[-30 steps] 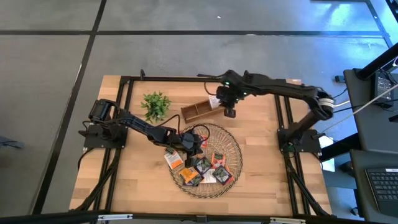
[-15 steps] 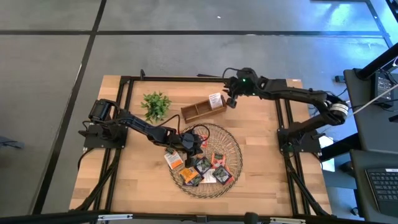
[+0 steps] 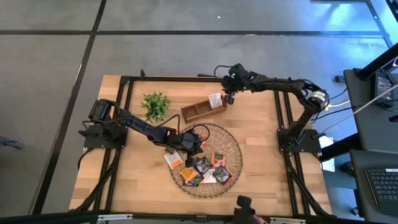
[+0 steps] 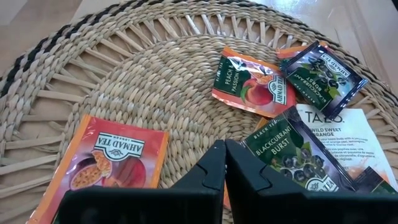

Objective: Pick & Place Tea
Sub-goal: Adjust the wooden organizer on the table, then put the orange and black tea bag into the middle section of the wooden organizer

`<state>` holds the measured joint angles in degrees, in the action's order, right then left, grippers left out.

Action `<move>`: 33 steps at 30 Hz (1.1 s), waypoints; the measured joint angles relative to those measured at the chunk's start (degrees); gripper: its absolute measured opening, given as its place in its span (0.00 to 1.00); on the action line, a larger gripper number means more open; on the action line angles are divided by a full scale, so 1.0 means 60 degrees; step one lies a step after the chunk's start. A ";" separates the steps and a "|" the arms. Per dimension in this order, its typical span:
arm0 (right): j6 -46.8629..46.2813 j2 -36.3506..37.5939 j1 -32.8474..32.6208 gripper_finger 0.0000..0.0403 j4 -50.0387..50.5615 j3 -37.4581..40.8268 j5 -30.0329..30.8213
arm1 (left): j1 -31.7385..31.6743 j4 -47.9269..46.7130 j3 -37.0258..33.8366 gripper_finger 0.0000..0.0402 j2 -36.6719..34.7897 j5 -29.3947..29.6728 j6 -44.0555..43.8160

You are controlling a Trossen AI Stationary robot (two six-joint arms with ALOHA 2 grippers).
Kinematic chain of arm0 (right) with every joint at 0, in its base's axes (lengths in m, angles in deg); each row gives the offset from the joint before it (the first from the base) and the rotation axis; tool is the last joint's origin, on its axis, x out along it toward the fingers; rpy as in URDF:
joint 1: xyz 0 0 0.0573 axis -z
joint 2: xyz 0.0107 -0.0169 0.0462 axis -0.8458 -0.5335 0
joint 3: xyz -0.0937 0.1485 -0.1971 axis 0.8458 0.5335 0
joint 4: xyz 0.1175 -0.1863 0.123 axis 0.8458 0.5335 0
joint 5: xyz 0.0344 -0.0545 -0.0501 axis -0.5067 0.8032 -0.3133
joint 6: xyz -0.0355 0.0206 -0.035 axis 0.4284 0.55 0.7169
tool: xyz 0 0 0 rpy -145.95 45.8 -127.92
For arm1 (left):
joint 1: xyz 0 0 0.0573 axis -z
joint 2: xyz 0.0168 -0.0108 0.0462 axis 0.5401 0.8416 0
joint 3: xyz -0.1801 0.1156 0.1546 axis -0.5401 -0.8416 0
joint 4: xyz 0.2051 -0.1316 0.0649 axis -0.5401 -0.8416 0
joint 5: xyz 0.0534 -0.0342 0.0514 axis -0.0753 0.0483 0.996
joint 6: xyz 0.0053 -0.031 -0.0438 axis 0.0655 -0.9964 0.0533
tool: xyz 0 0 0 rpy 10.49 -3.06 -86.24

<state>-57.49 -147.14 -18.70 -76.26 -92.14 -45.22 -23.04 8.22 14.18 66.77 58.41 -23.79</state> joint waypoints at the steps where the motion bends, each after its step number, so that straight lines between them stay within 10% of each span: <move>1: 0.0094 -0.0113 0.0022 0.21 0.0021 0.0000 -0.0126 | 0.0000 0.0000 0.0000 0.01 0.0000 0.0006 0.0000; 22: 0.0726 -0.0266 -0.0042 0.21 0.1665 -0.0011 -0.2777 | 0.0000 0.0000 0.0000 0.01 0.0000 0.0023 0.0029; 33: 0.0416 0.0032 -0.0297 0.21 0.2237 -0.0011 -0.1755 | 0.0000 0.0000 0.0000 0.01 0.0000 0.0022 -0.0004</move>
<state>-55.00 -146.95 -20.49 -62.84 -92.21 -55.75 -23.04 8.22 14.18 66.77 58.54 -23.81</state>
